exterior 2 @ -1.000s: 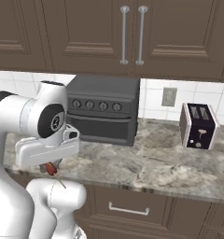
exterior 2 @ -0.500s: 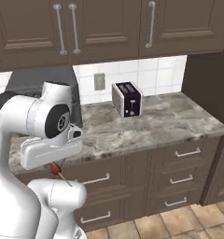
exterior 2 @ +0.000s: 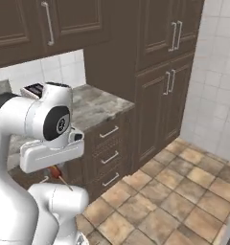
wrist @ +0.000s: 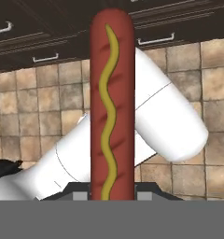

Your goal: Store the hot dog in the freezer for long-term storage. Close the freezer door after placing the cooked food.

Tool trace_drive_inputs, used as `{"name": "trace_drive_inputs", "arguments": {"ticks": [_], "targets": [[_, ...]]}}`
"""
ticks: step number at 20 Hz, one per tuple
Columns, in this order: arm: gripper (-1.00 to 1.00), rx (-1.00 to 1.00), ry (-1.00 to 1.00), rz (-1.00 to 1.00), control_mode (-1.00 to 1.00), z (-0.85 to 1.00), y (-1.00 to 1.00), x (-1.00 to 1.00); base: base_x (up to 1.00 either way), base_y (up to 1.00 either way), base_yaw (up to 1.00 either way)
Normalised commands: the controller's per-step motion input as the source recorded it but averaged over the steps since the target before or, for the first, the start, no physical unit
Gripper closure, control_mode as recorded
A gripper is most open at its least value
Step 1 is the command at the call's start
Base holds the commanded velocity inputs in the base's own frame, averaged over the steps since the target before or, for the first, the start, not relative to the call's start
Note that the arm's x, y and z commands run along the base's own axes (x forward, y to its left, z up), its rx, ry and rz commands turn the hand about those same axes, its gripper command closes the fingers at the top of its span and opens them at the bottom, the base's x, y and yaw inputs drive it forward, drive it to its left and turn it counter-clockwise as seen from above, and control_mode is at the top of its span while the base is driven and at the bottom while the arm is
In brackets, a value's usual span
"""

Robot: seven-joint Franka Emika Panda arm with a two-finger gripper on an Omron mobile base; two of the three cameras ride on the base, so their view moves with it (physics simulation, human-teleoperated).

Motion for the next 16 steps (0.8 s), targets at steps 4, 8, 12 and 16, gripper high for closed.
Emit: {"name": "trace_drive_inputs", "arguments": {"ticks": [4, 8, 12, 16], "targets": [[1.0, 0.0, 0.0, 0.0, 1.0, 0.0, 0.0, 0.0, 0.12, -0.81, -0.7], [1.0, 0.0, 0.0, 0.0, 1.0, 0.0, 0.0, 0.0, 0.12, -0.87, -0.69], [1.0, 0.0, 0.0, 0.0, 1.0, 0.0, 0.0, 0.0, 0.13, -0.77, -0.64], [1.0, 0.0, 0.0, 0.0, 1.0, 0.0, 0.0, 0.0, 0.08, -0.74, -0.49]]}}
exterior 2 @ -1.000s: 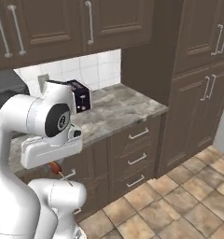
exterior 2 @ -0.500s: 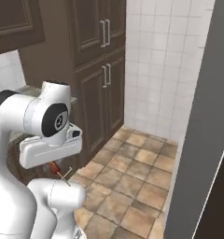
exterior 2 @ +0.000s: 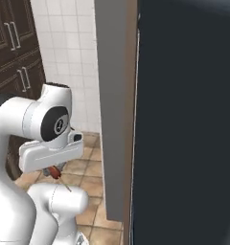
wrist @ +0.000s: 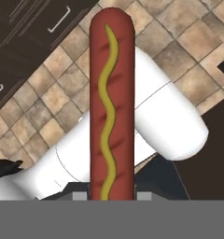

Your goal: Store the hot dog in the freezer for long-term storage. Close the freezer door after placing the cooked food.

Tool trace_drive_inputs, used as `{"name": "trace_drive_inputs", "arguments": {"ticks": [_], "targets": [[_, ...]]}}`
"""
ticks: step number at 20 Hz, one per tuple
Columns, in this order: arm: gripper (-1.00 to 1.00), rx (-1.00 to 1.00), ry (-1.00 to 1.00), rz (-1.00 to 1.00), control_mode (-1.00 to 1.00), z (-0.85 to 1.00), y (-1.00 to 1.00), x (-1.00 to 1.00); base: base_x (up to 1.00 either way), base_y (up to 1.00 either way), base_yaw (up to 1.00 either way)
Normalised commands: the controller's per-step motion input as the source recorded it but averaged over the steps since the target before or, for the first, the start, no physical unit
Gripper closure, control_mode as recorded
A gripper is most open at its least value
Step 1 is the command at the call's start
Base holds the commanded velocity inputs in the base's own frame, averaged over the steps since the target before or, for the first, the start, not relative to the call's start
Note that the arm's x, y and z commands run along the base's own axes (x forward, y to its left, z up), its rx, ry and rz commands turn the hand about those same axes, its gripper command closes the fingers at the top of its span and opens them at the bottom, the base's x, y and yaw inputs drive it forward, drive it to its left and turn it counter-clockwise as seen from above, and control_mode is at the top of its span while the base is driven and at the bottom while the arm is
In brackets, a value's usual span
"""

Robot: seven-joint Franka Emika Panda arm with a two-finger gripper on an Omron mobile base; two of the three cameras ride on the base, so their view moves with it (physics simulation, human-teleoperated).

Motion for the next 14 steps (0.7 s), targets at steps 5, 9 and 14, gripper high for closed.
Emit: {"name": "trace_drive_inputs", "arguments": {"ticks": [5, 9, 14], "targets": [[1.0, 0.0, 0.0, 0.0, 1.0, 0.0, 0.0, 0.0, -0.09, -0.57, -0.44], [1.0, 0.0, 0.0, 0.0, 1.0, 0.0, 0.0, 0.0, -0.09, -0.41, -0.33], [1.0, 0.0, 0.0, 0.0, 1.0, 0.0, 0.0, 0.0, -0.01, -0.05, -0.23]]}}
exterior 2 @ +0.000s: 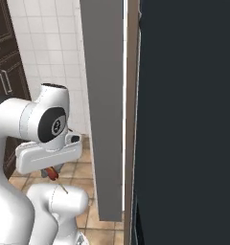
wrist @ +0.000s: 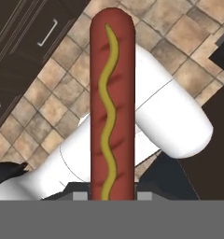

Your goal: Store the hot dog in the freezer for long-term storage. Close the freezer door after placing the cooked food.

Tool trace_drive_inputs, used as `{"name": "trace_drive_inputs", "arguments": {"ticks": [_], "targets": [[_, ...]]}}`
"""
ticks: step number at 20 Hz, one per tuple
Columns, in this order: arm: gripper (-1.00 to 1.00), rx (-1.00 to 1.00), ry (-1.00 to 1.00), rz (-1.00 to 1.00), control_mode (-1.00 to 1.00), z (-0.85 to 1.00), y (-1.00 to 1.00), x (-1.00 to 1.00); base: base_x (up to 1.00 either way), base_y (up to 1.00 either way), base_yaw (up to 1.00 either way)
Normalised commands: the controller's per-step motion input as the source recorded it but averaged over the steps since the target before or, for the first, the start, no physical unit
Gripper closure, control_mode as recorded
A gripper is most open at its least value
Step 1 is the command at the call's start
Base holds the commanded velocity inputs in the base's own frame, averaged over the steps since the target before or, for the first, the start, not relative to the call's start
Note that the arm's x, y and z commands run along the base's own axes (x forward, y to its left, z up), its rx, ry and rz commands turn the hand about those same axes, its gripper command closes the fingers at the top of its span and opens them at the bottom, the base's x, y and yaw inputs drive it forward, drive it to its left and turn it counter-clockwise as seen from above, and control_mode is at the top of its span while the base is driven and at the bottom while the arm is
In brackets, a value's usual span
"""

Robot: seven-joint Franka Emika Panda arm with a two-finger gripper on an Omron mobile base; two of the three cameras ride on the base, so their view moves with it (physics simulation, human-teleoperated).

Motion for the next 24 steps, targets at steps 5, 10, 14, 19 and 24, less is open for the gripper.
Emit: {"name": "trace_drive_inputs", "arguments": {"ticks": [5, 10, 14, 19, 24], "targets": [[1.0, 0.0, 0.0, 0.0, 1.0, 0.0, 0.0, 0.0, -0.15, 0.13, -0.14], [1.0, 0.0, 0.0, 0.0, 1.0, 0.0, 0.0, 0.0, -0.82, 0.43, -0.1], [1.0, 0.0, 0.0, 0.0, 1.0, 0.0, 0.0, 0.0, -0.88, 0.34, -0.09], [1.0, 0.0, 0.0, 0.0, 1.0, 0.0, 0.0, 0.0, -0.81, 0.09, -0.06], [1.0, 0.0, 0.0, 0.0, 1.0, 0.0, 0.0, 0.0, -0.54, 0.0, -0.1]]}}
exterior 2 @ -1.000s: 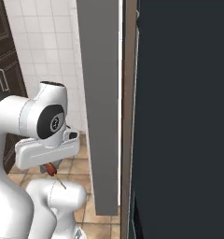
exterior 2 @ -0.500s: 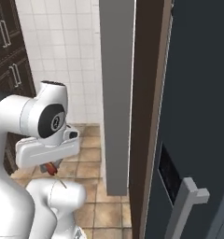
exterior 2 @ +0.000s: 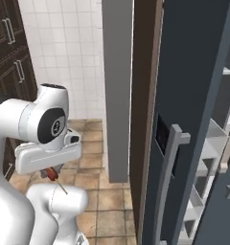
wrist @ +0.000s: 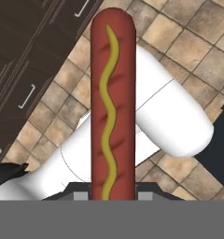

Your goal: Store the hot dog in the freezer for long-term storage. Close the freezer door after placing the cooked food.

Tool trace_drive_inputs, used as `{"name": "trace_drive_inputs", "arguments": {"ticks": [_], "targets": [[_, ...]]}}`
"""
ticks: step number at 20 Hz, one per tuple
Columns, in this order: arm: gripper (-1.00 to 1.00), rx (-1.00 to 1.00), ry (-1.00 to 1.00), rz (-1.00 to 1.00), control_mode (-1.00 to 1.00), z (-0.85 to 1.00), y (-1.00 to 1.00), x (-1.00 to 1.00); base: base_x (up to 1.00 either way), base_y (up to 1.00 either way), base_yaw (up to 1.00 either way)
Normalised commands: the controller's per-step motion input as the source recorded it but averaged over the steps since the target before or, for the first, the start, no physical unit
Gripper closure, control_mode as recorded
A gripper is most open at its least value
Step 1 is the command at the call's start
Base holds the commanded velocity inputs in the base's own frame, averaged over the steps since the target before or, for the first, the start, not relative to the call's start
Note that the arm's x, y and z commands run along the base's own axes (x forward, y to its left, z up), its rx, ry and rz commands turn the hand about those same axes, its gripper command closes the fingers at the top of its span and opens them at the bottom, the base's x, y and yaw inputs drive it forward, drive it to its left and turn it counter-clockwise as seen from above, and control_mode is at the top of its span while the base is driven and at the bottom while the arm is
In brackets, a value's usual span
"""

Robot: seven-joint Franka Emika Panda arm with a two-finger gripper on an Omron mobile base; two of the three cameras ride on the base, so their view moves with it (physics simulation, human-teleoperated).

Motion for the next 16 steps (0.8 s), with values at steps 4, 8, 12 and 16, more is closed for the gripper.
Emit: {"name": "trace_drive_inputs", "arguments": {"ticks": [4, 8, 12, 16], "targets": [[1.0, 0.0, 0.0, 0.0, 1.0, 0.0, 0.0, 0.0, -0.59, -0.09, -0.11], [1.0, 0.0, 0.0, 0.0, 1.0, 0.0, 0.0, 0.0, -0.72, -0.09, -0.11], [1.0, 0.0, 0.0, 0.0, 1.0, 0.0, 0.0, 0.0, -0.64, 0.0, -0.24], [1.0, 0.0, 0.0, 0.0, 1.0, 0.0, 0.0, 0.0, -0.56, -0.01, -0.35]]}}
